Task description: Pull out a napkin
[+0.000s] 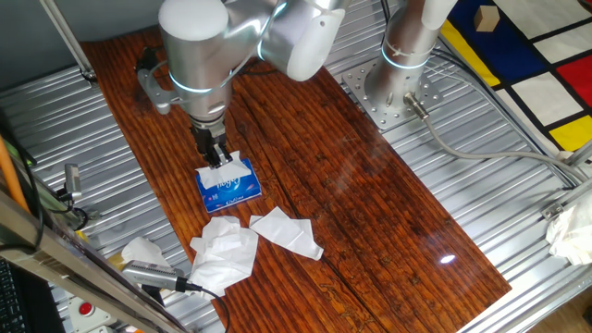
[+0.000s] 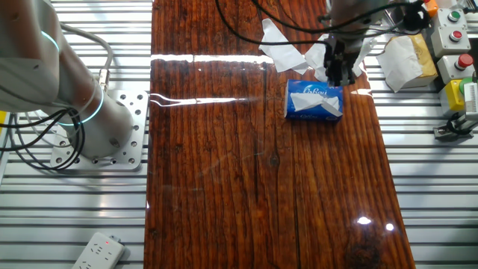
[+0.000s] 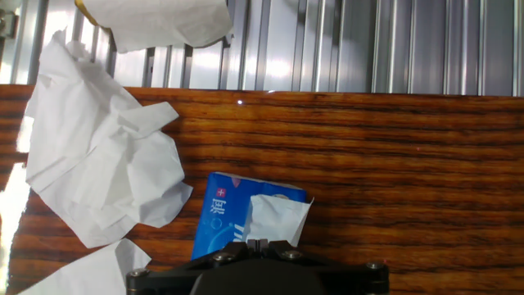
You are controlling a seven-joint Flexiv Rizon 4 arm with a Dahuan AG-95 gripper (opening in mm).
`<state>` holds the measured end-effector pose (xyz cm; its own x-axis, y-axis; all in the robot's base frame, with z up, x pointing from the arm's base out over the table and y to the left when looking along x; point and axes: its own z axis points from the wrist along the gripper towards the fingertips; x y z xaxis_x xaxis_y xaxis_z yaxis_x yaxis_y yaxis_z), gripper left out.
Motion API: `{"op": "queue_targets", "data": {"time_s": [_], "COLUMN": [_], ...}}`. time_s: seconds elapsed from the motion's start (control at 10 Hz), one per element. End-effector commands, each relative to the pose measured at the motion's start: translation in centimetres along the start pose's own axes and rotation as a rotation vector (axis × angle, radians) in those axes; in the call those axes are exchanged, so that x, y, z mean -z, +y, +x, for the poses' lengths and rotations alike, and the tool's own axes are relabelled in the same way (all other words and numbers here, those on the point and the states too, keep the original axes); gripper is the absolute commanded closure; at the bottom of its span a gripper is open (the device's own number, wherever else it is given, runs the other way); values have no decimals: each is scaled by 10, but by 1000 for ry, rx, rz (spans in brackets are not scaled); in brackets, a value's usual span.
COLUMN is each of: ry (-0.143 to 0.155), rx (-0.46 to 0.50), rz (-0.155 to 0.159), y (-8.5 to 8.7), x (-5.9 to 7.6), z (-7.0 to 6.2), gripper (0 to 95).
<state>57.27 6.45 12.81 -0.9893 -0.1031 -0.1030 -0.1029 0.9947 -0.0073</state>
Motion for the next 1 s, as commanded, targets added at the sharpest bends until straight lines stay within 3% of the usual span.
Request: {"op": "queue_targets", "data": {"time_s": [0.1, 1.0], "ry": [-11, -12], "rx": [-4, 6], "rz": [-13, -11], "y": [0, 0], "x": [-2, -9], "z": [0, 0], "gripper": [950, 950]}}
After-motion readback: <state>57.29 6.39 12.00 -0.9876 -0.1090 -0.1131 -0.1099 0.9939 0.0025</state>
